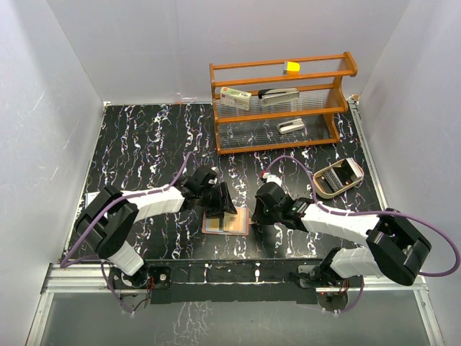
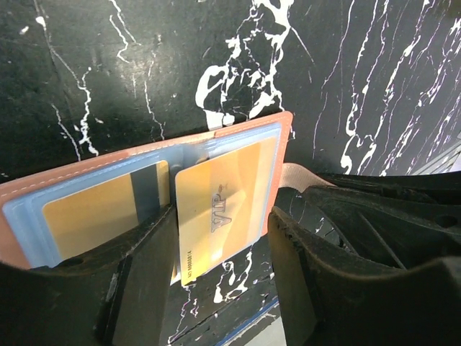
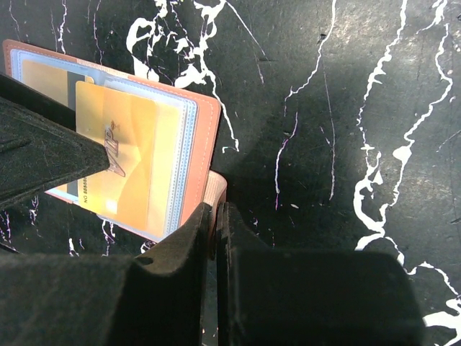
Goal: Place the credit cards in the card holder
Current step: Insert the credit card into the card holder.
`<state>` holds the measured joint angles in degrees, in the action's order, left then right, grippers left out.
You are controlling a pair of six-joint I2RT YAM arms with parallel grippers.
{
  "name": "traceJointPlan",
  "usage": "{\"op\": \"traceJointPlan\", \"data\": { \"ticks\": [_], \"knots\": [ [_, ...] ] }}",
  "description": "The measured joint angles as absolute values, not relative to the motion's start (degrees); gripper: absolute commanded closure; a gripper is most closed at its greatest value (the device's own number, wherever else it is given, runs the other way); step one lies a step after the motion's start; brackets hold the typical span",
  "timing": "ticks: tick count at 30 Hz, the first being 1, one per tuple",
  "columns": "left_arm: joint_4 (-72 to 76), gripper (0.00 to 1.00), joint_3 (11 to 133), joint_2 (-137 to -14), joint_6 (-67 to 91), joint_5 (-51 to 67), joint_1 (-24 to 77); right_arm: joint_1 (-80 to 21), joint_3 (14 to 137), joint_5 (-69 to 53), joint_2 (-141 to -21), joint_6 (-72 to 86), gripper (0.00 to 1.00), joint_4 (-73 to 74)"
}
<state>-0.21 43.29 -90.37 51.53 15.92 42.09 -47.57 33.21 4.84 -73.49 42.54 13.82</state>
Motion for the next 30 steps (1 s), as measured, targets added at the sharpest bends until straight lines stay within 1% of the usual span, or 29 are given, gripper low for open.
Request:
{"op": "traceJointPlan", "data": {
  "ticks": [13, 19, 26, 30],
  "knots": [
    [-8.3, 0.41, 47.8, -89.8, 48.8, 10.2, 42.5, -47.6, 32.5, 4.8, -72.2, 42.7, 1.00, 13.6],
    [-9.3, 0.38, 48.1, -89.1, 48.6, 10.2, 42.5, -47.6, 32.0, 4.7, -71.5, 43.3, 1.00, 13.5],
    [-7.2, 0.38, 45.7, -88.9, 49.7, 12.4, 42.5, -47.6, 32.0, 4.1, -71.5, 43.6, 1.00, 13.1],
    [-5.8, 0.42, 44.8, -88.5, 50.2, 13.1, 42.5, -47.6, 32.0, 4.1, -71.5, 43.6, 1.00, 13.1]
  ]
}}
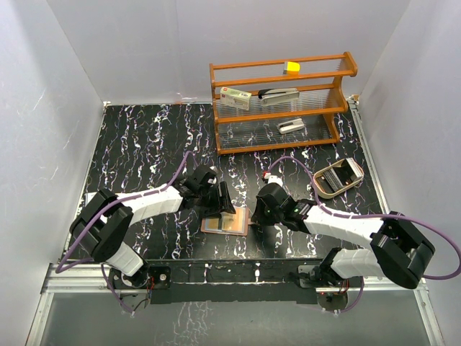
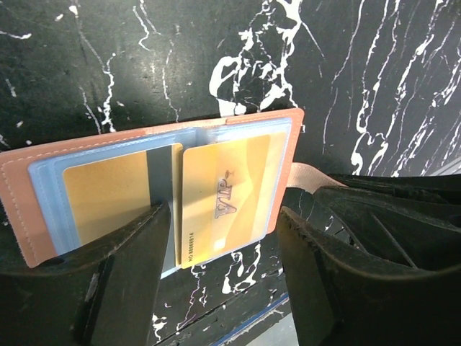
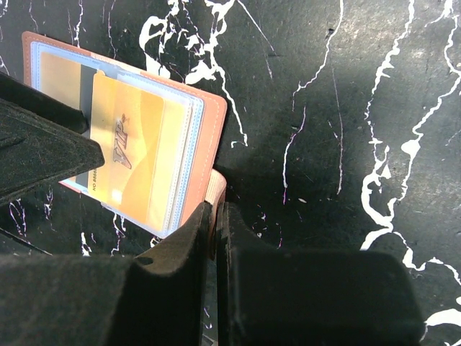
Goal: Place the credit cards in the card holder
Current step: Insert the credit card into the card holder.
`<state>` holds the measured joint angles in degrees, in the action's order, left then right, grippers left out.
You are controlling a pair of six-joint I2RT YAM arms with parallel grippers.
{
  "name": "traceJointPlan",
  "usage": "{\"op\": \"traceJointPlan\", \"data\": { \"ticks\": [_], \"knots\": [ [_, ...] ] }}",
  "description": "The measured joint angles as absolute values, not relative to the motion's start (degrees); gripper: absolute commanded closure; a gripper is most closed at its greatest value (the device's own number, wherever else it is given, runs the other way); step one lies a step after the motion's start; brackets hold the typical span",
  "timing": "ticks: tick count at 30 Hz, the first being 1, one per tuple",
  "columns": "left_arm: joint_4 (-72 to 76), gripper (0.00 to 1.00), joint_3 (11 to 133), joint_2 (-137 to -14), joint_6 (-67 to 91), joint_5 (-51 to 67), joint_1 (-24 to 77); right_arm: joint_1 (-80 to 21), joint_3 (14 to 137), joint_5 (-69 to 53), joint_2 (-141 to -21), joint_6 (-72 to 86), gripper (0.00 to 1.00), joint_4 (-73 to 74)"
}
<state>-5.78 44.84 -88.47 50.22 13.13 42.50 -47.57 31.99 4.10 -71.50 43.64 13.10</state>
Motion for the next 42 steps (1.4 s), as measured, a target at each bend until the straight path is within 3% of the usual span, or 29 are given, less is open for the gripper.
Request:
{"op": "traceJointPlan", "data": {
  "ticks": [12, 23, 42],
  "knots": [
    [0.4, 0.49, 42.9, -88.7, 52.7, 17.4, 42.5, -47.6, 32.0, 4.1, -71.8, 43.7, 1.00, 12.9],
    [4.0, 0.50, 42.9, -90.1, 56.2, 18.8, 43.1, -47.6, 31.3, 4.2, -72.1, 43.9, 1.00, 11.7],
    [-10.0, 0.25, 47.4, -86.7, 50.3, 15.2, 39.6, -47.6, 30.5, 4.4, -70.8, 45.1, 1.00, 11.2]
  ]
}}
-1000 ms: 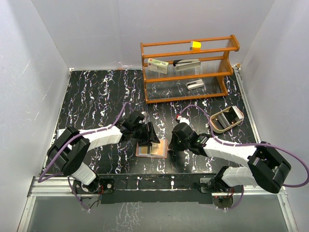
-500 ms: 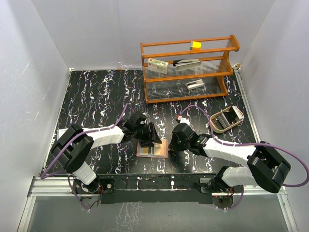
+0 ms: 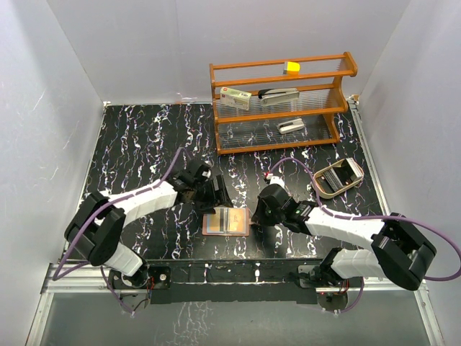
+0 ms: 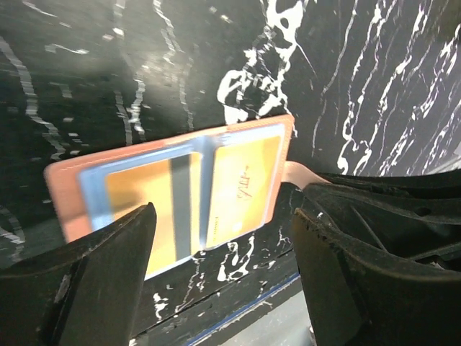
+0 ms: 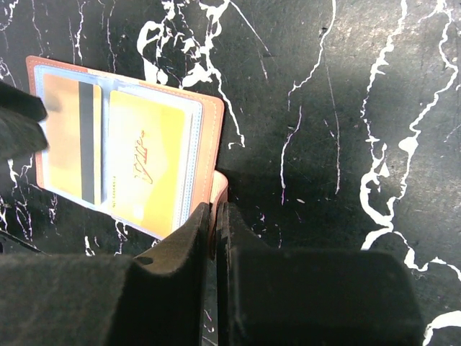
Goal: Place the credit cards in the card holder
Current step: Insert the credit card into the card holder, then close the card holder at the center of the board.
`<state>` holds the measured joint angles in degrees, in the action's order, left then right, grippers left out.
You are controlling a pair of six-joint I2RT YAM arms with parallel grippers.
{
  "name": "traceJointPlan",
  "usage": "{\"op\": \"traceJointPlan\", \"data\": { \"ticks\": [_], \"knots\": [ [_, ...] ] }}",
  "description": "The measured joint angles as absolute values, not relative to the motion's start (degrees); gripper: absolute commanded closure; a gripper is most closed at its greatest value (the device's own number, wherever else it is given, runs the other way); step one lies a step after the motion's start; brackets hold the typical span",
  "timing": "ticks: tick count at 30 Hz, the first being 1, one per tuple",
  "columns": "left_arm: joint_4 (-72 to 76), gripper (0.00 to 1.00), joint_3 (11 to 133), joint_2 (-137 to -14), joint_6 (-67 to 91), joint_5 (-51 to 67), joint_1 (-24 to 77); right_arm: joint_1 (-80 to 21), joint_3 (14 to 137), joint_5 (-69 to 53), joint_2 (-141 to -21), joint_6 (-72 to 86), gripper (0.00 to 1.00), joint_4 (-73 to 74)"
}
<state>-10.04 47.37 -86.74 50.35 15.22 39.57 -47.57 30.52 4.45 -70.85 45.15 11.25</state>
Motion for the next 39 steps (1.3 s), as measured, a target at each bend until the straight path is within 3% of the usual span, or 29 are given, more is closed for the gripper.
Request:
{"op": "traceJointPlan", "data": {
  "ticks": [8, 39],
  "knots": [
    [-15.1, 0.23, 44.4, -81.9, 47.4, 12.8, 34.2, -47.6, 30.2, 3.5, -70.5, 45.1, 1.00, 9.6],
    [-18.5, 0.20, 41.1, -80.7, 46.5, 8.8, 34.2, -47.6, 29.2, 1.5, -70.8, 45.1, 1.00, 7.0]
  ]
}}
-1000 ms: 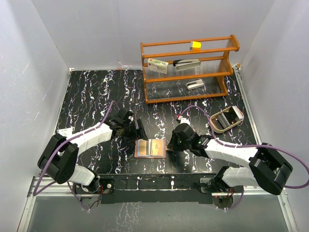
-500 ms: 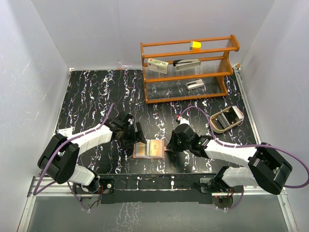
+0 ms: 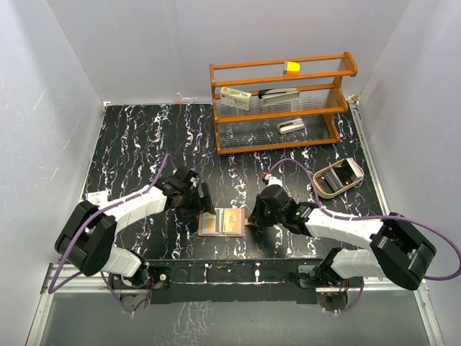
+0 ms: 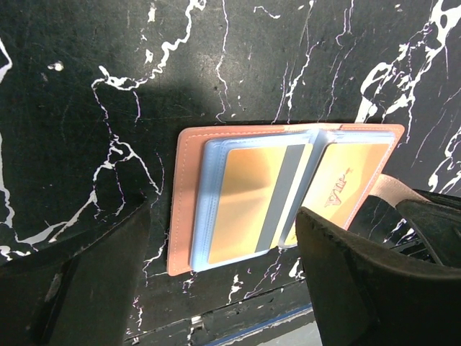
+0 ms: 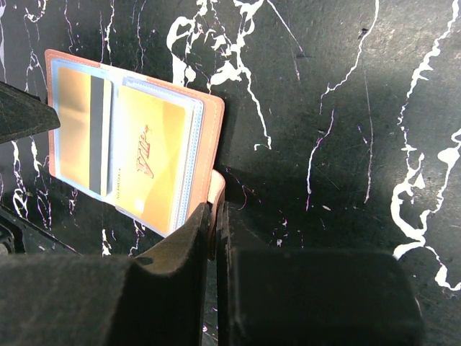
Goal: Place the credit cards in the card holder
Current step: Close the card holder at the center of the board.
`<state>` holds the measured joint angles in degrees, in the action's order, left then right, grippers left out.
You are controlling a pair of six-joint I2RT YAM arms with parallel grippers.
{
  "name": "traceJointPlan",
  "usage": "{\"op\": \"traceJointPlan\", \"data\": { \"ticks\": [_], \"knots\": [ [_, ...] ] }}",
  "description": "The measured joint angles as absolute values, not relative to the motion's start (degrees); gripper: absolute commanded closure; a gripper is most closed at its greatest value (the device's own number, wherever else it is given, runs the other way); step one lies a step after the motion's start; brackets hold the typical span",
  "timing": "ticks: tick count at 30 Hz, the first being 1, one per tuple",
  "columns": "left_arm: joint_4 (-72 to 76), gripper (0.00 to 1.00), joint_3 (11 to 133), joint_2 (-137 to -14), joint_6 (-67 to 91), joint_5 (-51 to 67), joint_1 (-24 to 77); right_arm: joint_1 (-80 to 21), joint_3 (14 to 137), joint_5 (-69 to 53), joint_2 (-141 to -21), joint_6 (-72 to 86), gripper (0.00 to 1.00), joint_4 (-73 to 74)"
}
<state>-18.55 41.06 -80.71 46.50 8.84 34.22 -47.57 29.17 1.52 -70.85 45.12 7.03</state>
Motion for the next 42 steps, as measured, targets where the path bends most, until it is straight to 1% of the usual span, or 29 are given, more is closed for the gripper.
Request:
{"op": "traceJointPlan", "data": {
  "ticks": [5, 10, 15, 20, 22, 27, 29, 32, 36, 41, 42],
  "knots": [
    [-16.2, 0.22, 40.4, -80.7, 47.5, 10.9, 34.2, -47.6, 29.0, 1.3, -70.9, 45.1, 1.00, 6.6],
    [-12.2, 0.25, 38.4, -80.2, 50.1, 15.5, 34.2, -47.7, 28.3, 1.1, -71.6, 45.1, 1.00, 5.1],
    [-7.4, 0.30, 37.2, -74.6, 54.2, 20.4, 34.0, -47.7, 28.3, 0.8, -72.1, 45.1, 1.00, 3.6],
    [2.6, 0.32, 35.0, -70.7, 59.3, 25.6, 34.1, -47.9, 28.2, -0.3, -72.9, 45.0, 1.00, 1.4],
    [6.4, 0.37, 33.6, -71.3, 60.9, 27.3, 34.2, -47.9, 28.2, -0.6, -73.4, 44.8, 1.00, 0.6],
    [14.0, 0.55, 30.6, -76.3, 63.3, 30.6, 34.3, -47.9, 28.2, -1.4, -74.8, 43.1, 1.00, -1.2],
    [16.2, 0.57, 30.1, -78.2, 63.9, 31.3, 34.4, -47.9, 28.3, -1.5, -75.2, 42.1, 1.00, -1.7],
    [18.0, 0.57, 30.2, -79.7, 63.6, 31.9, 34.7, -48.0, 28.5, -1.4, -75.6, 40.7, 1.00, -1.9],
    [17.5, 0.65, 30.9, -81.3, 61.9, 31.7, 35.1, -48.0, 28.7, -1.2, -75.7, 39.9, 1.00, -1.9],
    [14.5, 0.68, 33.1, -83.5, 59.0, 30.5, 35.4, -48.0, 28.7, -0.6, -74.9, 39.4, 1.00, -1.4],
    [14.0, 0.70, 33.8, -84.1, 58.5, 30.3, 35.4, -48.0, 28.7, -0.3, -74.6, 39.3, 0.99, -1.3]
  ]
}}
